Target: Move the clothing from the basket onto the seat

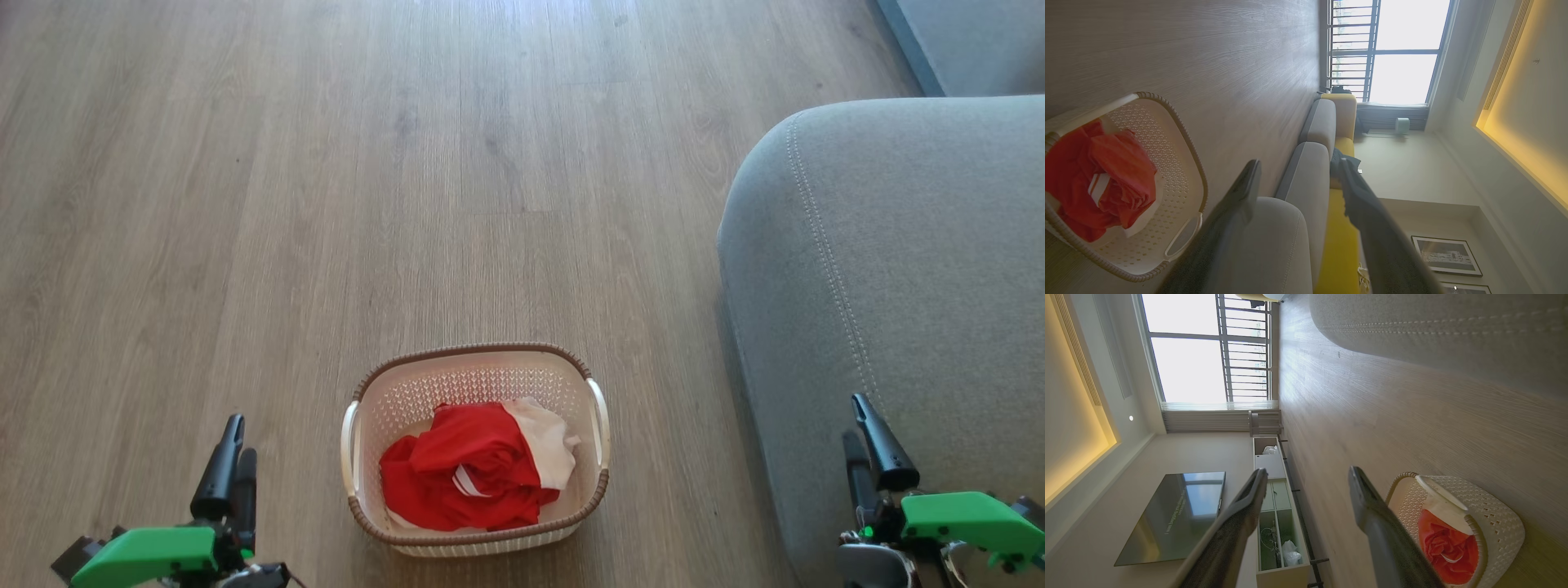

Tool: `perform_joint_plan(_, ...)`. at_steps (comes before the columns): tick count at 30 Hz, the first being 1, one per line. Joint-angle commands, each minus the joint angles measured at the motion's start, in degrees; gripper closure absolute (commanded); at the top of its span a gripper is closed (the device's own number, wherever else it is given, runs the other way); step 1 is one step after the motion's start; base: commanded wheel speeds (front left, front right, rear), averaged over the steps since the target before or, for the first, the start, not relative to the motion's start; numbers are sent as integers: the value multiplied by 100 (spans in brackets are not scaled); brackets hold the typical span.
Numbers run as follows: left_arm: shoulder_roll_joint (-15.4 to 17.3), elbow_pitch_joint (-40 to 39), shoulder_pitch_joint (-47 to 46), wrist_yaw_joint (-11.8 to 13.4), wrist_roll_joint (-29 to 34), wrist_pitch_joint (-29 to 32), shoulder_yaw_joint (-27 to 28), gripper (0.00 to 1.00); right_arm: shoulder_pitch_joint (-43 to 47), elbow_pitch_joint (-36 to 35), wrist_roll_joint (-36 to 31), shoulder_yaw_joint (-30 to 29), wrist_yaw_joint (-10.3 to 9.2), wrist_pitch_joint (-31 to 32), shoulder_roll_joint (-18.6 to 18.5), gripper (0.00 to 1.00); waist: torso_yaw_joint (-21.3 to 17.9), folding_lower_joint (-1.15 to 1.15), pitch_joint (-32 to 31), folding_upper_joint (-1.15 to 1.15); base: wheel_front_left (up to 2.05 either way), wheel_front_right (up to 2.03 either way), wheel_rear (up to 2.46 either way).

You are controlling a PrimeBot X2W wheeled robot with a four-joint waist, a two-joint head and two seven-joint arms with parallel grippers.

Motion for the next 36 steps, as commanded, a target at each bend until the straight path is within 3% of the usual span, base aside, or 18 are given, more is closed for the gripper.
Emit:
perform_joint_plan(1,31,-230,-265,-11,92,-88,103,0,-272,-232,-135,12,0,-69,-19,0,0,-1,-2,0,0,0,0)
perform_joint_plan(22,43,-636,-461,-22,998,-423,497,0,-545,-936,-1607,-336,0,-406,-35,0,120,-1,2,0,0,0,0)
perform_joint_plan(36,51,-1346,-589,71,2122,-674,616,0,-659,-1798,-3730,291,0,-660,-48,0,210,-1,41,0,0,0,0)
